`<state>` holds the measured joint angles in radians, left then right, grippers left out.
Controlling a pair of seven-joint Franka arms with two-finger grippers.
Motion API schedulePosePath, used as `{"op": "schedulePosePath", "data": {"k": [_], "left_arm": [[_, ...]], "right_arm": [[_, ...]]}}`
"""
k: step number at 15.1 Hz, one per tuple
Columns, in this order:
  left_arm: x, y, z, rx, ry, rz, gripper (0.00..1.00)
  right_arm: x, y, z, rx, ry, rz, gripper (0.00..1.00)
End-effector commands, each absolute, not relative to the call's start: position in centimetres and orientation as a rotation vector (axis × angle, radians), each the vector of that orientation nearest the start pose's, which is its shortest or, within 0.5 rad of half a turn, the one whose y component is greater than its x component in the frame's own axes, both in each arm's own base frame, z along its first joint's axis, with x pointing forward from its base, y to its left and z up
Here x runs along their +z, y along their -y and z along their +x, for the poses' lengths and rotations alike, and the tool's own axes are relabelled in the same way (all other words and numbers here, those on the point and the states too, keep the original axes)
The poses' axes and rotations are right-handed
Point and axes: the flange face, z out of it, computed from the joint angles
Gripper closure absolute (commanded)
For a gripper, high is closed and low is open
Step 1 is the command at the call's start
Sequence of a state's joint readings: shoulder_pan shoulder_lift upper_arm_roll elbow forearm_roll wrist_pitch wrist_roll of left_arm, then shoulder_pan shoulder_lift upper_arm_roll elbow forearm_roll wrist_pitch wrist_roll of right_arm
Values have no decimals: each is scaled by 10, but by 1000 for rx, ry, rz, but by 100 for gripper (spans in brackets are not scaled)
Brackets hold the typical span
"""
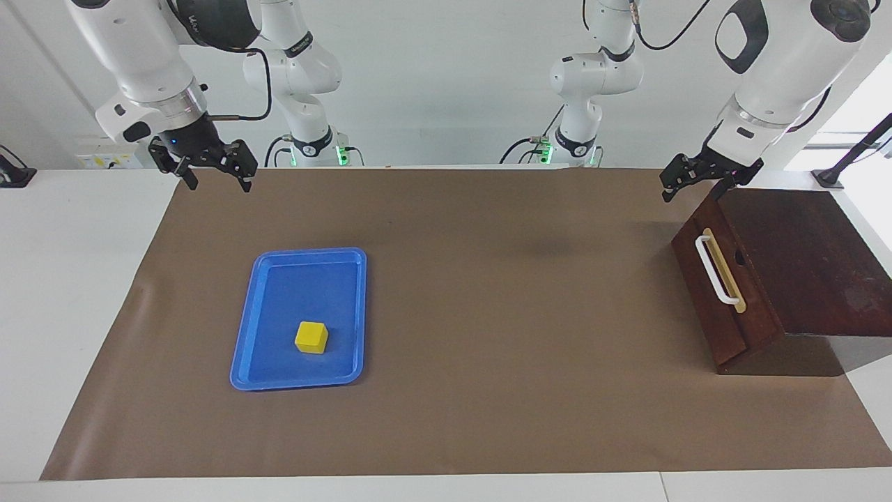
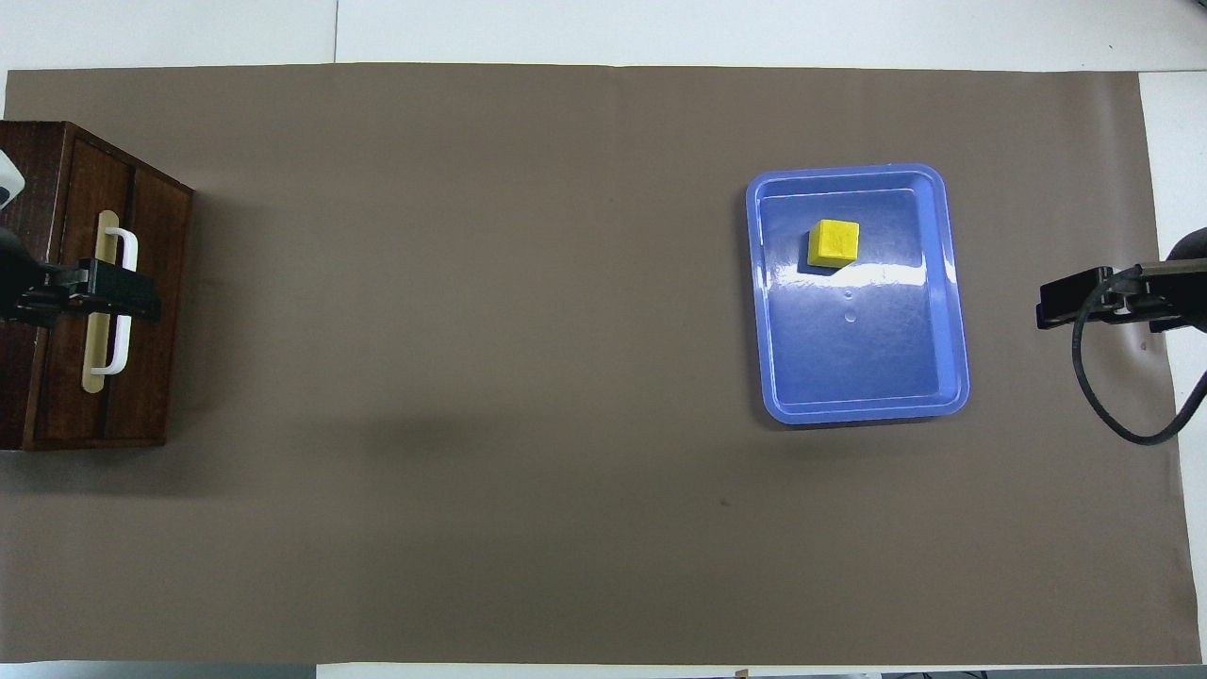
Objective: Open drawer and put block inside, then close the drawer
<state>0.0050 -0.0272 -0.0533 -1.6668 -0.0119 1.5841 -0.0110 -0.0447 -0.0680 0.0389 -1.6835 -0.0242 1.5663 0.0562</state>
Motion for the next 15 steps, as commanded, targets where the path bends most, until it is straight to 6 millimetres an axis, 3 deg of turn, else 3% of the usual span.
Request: {"op": "schedulePosePath", "data": {"k": [1, 5, 7, 11, 15], "left_arm": [[600, 26, 540, 58, -79, -3134, 0], [599, 25, 545, 3, -87, -3134, 0], [587, 24, 547, -65, -84, -3129, 0], [541, 16, 556, -151, -138, -3005, 0], [498, 8, 569, -158, -193, -2927, 0]], "right_arm": [[611, 6, 528, 87, -119, -3153, 0], [611, 6, 529, 75, -114, -3155, 0], [611, 7, 529, 72, -104, -3160, 0], [604, 10, 530, 6, 396, -3131, 0], [575, 7, 530, -148, 862, -3046, 0]]}}
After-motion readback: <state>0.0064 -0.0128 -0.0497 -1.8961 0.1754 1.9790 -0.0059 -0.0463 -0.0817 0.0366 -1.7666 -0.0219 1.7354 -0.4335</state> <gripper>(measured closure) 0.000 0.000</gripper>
